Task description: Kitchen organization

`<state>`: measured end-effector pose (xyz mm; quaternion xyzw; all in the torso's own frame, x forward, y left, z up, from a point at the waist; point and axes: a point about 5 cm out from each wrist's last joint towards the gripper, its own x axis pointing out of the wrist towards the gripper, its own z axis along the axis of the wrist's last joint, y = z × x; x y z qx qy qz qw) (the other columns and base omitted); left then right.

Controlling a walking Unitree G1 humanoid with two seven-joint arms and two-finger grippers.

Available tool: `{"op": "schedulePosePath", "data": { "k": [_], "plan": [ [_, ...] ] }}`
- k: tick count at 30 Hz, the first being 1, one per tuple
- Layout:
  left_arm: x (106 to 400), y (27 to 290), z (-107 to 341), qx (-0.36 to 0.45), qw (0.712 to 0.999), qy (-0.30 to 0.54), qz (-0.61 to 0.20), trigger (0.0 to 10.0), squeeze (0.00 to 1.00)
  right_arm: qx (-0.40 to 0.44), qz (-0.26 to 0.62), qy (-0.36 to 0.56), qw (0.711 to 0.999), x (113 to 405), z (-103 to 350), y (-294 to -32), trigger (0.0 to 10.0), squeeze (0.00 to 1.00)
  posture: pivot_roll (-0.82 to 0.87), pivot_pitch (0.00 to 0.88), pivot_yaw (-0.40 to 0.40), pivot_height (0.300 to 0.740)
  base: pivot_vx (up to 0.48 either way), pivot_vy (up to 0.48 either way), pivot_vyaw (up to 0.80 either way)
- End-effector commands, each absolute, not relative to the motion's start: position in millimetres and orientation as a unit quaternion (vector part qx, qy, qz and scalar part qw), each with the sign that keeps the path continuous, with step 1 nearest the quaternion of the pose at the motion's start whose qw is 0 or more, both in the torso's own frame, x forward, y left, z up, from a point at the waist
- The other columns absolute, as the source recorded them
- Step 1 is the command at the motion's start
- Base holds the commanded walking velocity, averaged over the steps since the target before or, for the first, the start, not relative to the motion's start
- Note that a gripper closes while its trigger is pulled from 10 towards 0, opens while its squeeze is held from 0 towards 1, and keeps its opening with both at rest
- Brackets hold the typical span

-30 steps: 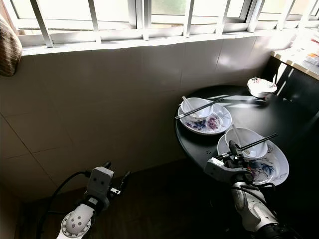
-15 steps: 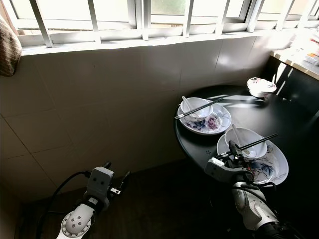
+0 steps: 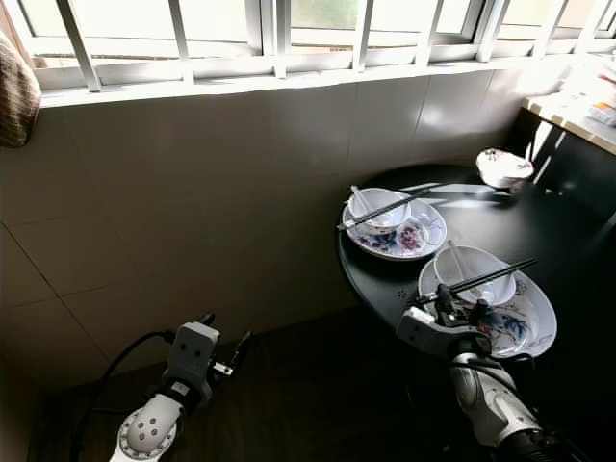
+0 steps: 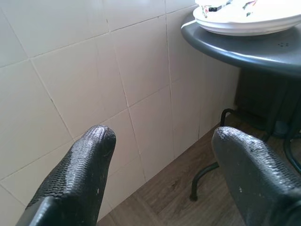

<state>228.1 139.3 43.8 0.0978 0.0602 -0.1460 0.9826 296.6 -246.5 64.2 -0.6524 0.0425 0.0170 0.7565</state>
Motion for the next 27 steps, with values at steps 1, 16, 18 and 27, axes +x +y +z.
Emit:
{"op": "schedulePosePath", "data": {
  "k": [1,16,18,27],
  "plan": [
    [229,139,44,0.095,0.983,0.062,-0.145,10.0,0.00,-0.660,0.028,0.055,0.749,294,59,-250,0.0,0.00,0.00,0.000,-0.053,0.740,0.000,0.000,0.00],
    [229,139,43,0.089,0.983,0.064,-0.145,10.0,0.00,-0.738,0.009,0.002,0.675,294,69,-251,0.0,0.00,0.00,0.000,-0.051,0.740,0.000,0.000,0.00],
    [229,139,42,0.088,0.983,0.064,-0.145,10.0,0.00,-0.745,-0.006,-0.015,0.667,297,77,-253,0.0,0.00,-0.01,0.000,-0.050,0.740,0.000,0.000,0.00],
    [229,138,41,0.084,0.984,0.066,-0.145,10.0,0.00,-0.716,-0.065,-0.114,0.686,305,113,-245,0.0,0.00,-0.01,0.000,-0.053,0.740,0.000,0.000,0.00]
  ]
}}
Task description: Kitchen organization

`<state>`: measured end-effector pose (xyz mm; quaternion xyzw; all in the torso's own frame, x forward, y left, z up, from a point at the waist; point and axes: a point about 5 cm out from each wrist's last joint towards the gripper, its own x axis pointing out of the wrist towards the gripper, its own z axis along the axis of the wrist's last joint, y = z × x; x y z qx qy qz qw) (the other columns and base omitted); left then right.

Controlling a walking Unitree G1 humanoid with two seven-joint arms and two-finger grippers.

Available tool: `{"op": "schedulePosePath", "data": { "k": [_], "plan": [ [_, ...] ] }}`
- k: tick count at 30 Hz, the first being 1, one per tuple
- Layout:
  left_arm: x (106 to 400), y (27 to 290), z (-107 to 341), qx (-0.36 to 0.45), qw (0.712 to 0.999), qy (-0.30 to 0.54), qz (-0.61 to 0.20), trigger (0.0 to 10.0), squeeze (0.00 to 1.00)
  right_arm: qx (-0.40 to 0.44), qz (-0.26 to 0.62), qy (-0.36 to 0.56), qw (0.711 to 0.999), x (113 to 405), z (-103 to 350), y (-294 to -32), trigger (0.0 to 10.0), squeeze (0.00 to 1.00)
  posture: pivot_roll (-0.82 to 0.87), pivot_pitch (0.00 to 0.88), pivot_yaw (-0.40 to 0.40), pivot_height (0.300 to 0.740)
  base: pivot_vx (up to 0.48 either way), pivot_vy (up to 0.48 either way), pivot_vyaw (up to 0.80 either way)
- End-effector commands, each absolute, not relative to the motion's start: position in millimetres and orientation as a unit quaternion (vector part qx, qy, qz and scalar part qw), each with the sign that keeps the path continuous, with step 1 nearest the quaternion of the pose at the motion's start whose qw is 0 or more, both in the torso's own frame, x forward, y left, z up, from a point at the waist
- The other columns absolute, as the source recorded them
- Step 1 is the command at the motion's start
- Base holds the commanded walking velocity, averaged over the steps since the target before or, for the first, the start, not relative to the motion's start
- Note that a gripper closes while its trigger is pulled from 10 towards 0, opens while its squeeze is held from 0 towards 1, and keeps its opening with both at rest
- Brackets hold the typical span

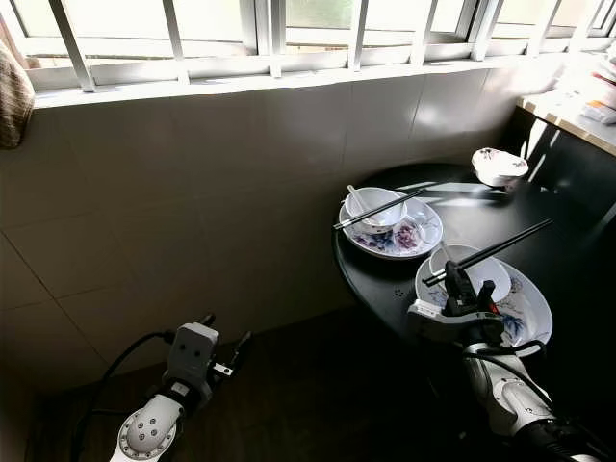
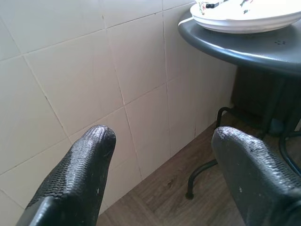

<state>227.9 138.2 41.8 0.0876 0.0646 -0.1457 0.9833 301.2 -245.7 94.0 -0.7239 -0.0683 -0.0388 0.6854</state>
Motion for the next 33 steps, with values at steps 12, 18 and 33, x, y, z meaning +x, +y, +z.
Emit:
{"op": "schedulePosePath", "data": {
  "k": [12,18,33],
  "plan": [
    [229,139,42,0.079,0.986,0.057,-0.137,10.0,0.00,-0.689,-0.051,-0.240,0.682,313,156,-204,0.0,0.00,0.00,0.000,-0.055,0.740,0.000,0.000,0.53],
    [230,143,49,0.075,0.989,0.038,-0.118,10.0,0.00,-0.649,-0.010,-0.285,0.705,307,160,-178,0.0,0.00,0.00,0.000,-0.060,0.740,0.000,0.000,0.80],
    [248,157,81,0.064,0.997,-0.015,-0.048,10.0,0.00,-0.572,0.054,-0.316,0.755,294,151,-147,0.0,0.00,0.02,0.000,-0.067,0.740,0.000,0.000,0.80]
  ]
}}
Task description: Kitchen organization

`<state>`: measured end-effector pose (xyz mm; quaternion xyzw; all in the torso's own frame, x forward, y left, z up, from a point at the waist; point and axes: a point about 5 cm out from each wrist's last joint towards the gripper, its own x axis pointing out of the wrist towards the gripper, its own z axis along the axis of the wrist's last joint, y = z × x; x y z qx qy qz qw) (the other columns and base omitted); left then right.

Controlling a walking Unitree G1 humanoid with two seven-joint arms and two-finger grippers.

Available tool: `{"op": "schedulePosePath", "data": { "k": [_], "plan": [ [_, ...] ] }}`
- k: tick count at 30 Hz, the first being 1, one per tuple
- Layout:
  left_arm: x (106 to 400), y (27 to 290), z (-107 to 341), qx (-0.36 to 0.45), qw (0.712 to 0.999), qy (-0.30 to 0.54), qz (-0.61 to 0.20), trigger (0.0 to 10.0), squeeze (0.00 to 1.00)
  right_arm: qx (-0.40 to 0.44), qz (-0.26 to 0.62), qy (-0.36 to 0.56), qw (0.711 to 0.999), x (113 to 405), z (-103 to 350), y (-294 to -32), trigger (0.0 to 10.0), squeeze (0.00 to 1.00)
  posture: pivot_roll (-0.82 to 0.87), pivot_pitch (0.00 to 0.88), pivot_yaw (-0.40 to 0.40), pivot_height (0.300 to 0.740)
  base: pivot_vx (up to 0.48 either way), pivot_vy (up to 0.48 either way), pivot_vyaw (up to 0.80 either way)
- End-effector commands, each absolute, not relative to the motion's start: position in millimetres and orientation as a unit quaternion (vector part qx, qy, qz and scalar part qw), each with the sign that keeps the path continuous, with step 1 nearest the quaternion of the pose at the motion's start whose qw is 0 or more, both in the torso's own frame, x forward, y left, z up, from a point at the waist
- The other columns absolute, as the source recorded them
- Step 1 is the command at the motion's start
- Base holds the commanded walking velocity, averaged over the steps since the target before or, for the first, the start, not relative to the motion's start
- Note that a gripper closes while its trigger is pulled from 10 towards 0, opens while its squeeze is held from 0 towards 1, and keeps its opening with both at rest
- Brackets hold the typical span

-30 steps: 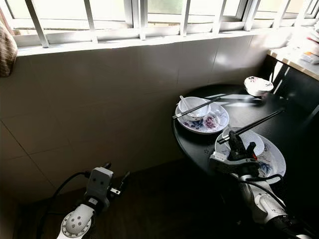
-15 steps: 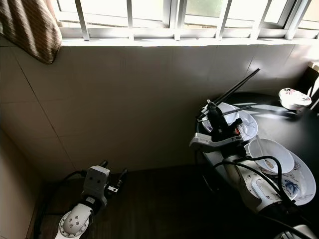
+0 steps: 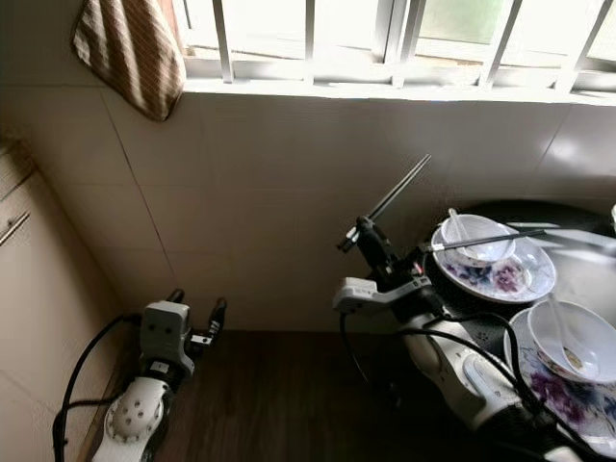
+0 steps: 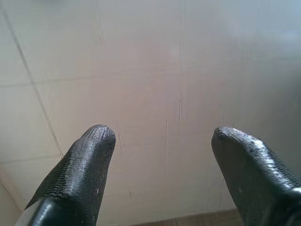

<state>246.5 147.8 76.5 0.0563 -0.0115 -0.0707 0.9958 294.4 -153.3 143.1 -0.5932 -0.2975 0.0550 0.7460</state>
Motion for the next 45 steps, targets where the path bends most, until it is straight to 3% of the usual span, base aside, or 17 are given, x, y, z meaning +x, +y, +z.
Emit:
{"op": "schedulePosePath", "data": {
  "k": [1,7,19,20,21,22,23,26,28,29,31,32,33,34,45],
  "plan": [
    [250,159,84,0.066,0.997,-0.021,-0.042,10.0,0.00,-0.569,0.050,-0.318,0.757,294,152,-147,0.0,0.00,0.02,0.000,-0.067,0.740,0.000,0.000,0.80],
    [258,163,96,0.068,0.997,-0.039,-0.027,10.0,0.00,-0.539,0.034,-0.327,0.776,294,159,-145,0.0,0.00,0.02,0.000,-0.063,0.740,0.000,0.000,0.80],
    [267,172,112,0.085,0.994,-0.066,0.002,10.0,0.00,-0.445,-0.006,-0.295,0.845,300,165,-151,0.0,0.00,0.03,0.000,-0.059,0.740,0.000,0.000,0.80],
    [267,171,114,0.089,0.994,-0.070,0.001,10.0,0.00,-0.446,-0.004,-0.296,0.844,301,165,-151,1.1,0.00,0.03,0.000,-0.059,0.740,0.000,0.000,0.80],
    [267,171,115,0.089,0.993,-0.071,0.001,10.0,0.00,-0.448,-0.004,-0.297,0.844,301,166,-151,4.8,0.00,0.03,0.000,-0.058,0.740,0.000,0.000,0.80],
    [267,170,115,0.090,0.993,-0.072,0.001,10.0,0.00,-0.448,-0.004,-0.297,0.843,301,166,-151,4.8,0.00,0.03,0.000,-0.058,0.740,0.000,0.000,0.80],
    [267,170,116,0.092,0.993,-0.074,0.001,10.0,0.00,-0.448,-0.005,-0.297,0.843,302,167,-151,7.2,0.00,0.03,0.000,-0.061,0.740,0.000,0.000,0.80],
    [268,170,117,0.094,0.993,-0.076,0.002,10.0,0.00,-0.448,-0.005,-0.300,0.842,302,168,-151,6.6,0.00,0.04,0.000,-0.062,0.740,0.000,0.000,0.80],
    [268,170,118,0.096,0.992,-0.078,0.003,10.0,0.00,-0.446,-0.008,-0.306,0.841,303,170,-150,6.8,0.00,0.04,0.000,-0.063,0.740,0.000,0.000,0.80],
    [269,171,119,0.098,0.992,-0.079,0.005,10.0,0.00,-0.440,-0.010,-0.311,0.842,303,172,-149,7.5,0.00,0.04,0.000,-0.063,0.740,0.000,0.000,0.80],
    [269,171,120,0.101,0.992,-0.082,0.005,10.0,0.00,-0.437,-0.010,-0.313,0.843,303,173,-149,4.9,0.00,0.04,0.000,-0.063,0.740,0.000,0.000,0.80],
    [270,171,120,0.102,0.991,-0.083,0.005,10.0,0.00,-0.439,-0.010,-0.314,0.842,303,173,-148,3.0,0.00,0.04,0.000,-0.061,0.740,0.000,0.000,0.80],
    [270,171,120,0.102,0.991,-0.083,0.005,10.0,0.00,-0.439,-0.010,-0.314,0.842,303,173,-148,3.0,0.00,0.04,0.000,-0.061,0.740,0.000,0.000,0.80],
    [270,171,121,0.102,0.991,-0.083,0.005,10.0,0.00,-0.440,-0.010,-0.314,0.841,303,173,-148,0.0,0.00,0.04,0.000,-0.061,0.740,0.000,0.000,0.80],
    [273,169,129,0.113,0.988,-0.102,0.003,10.0,0.00,-0.435,-0.010,-0.316,0.843,305,175,-147,0.0,0.00,0.04,0.000,-0.063,0.740,0.000,0.000,0.80]
  ]
}}
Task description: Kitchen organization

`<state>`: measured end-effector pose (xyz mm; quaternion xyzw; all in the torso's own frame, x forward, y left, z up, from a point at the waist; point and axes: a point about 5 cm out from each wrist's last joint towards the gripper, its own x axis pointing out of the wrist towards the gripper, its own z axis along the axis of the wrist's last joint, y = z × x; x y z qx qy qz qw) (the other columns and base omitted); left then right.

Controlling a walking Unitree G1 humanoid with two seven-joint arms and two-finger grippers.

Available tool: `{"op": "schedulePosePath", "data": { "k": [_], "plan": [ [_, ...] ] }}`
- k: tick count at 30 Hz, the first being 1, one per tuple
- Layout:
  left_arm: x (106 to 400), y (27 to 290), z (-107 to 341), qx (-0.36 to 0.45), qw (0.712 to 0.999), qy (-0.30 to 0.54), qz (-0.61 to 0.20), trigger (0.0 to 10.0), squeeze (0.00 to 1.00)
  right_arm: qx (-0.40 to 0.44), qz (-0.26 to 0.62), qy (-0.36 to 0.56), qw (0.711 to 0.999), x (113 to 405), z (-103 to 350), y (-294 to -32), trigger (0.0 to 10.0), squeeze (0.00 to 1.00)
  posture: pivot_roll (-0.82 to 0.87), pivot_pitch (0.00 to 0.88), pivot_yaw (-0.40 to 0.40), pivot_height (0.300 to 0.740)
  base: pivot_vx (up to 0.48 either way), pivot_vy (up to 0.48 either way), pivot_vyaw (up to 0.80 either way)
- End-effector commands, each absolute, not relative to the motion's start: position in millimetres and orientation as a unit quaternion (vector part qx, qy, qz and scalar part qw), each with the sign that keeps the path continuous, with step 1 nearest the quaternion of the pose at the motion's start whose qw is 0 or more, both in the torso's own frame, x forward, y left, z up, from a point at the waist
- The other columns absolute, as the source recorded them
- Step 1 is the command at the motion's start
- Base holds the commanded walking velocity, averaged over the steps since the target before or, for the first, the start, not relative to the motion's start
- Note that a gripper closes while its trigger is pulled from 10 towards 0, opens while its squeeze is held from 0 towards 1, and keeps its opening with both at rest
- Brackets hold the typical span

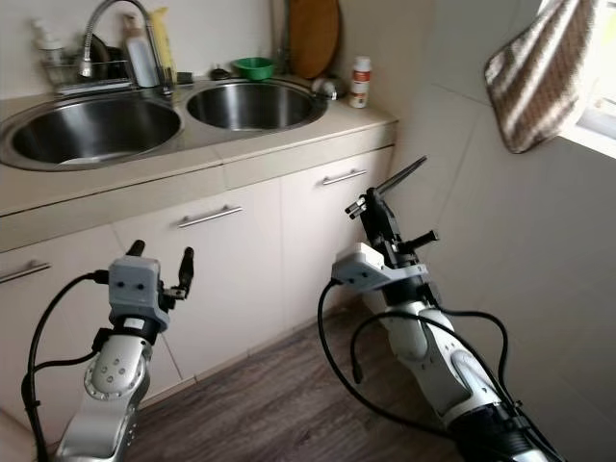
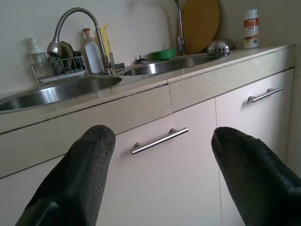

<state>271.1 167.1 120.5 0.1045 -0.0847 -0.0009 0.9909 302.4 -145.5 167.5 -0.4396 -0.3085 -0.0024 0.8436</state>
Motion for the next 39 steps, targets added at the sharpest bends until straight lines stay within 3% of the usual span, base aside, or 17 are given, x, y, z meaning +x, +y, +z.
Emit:
{"op": "schedulePosePath", "data": {
  "k": [1,5,6,8,10,11,12,21,31,39],
  "plan": [
    [274,169,131,0.114,0.988,-0.105,0.003,10.0,0.00,-0.435,-0.011,-0.317,0.843,306,175,-148,0.0,0.00,0.04,0.000,-0.063,0.740,0.000,0.000,0.80],
    [275,169,140,0.119,0.985,-0.123,0.004,10.0,0.00,-0.433,-0.020,-0.324,0.841,309,180,-149,0.0,0.00,0.05,0.000,-0.066,0.740,0.000,0.000,0.80],
    [276,170,143,0.120,0.984,-0.129,0.006,10.0,0.00,-0.433,-0.021,-0.326,0.840,309,181,-148,1.5,0.00,0.05,0.000,-0.066,0.740,0.000,0.000,0.80],
    [277,171,151,0.120,0.982,-0.146,0.013,10.0,0.00,-0.429,-0.025,-0.333,0.839,311,185,-147,3.1,0.00,0.05,0.000,-0.066,0.740,0.000,0.000,0.80],
    [277,172,153,0.119,0.981,-0.151,0.015,10.0,0.00,-0.428,-0.026,-0.335,0.839,311,187,-147,3.4,0.00,0.05,0.000,-0.066,0.740,0.000,0.000,0.80],
    [277,172,155,0.118,0.981,-0.155,0.017,10.0,0.00,-0.426,-0.027,-0.337,0.839,311,188,-146,4.4,0.00,0.05,0.000,-0.066,0.740,0.000,0.000,0.80],
    [278,172,159,0.119,0.980,-0.161,0.018,10.0,0.00,-0.413,-0.026,-0.341,0.844,312,191,-146,10.0,0.00,0.05,0.000,-0.065,0.740,0.330,0.000,0.80],
    [282,170,175,0.123,0.975,-0.187,0.015,10.0,0.00,-0.346,-0.035,-0.368,0.862,317,215,-140,10.0,0.00,0.05,0.000,-0.055,0.740,0.430,0.000,0.28],
    [283,167,191,0.129,0.968,-0.214,0.011,10.0,0.00,-0.270,-0.027,-0.347,0.898,328,223,-132,10.0,0.00,0.06,0.000,-0.057,0.740,0.458,0.000,0.80],
    [283,168,195,0.132,0.967,-0.217,0.012,10.0,0.00,-0.226,-0.061,-0.340,0.911,334,231,-142,10.0,0.00,0.07,0.000,-0.061,0.740,0.457,0.000,0.50]
  ]
}}
